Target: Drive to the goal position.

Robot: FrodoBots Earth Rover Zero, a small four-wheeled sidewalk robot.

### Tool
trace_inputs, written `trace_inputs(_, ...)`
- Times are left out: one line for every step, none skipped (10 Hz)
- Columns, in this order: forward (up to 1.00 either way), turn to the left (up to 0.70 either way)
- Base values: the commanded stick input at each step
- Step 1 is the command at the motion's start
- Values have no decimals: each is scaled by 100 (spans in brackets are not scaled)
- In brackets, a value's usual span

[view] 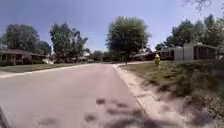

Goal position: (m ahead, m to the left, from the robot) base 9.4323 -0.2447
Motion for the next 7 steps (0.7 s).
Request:
trace_inputs(70,0)
trace_inputs(70,0)
trace_inputs(70,0)
trace_inputs(70,0)
trace_inputs(70,0)
trace_inputs(70,0)
trace_inputs(70,0)
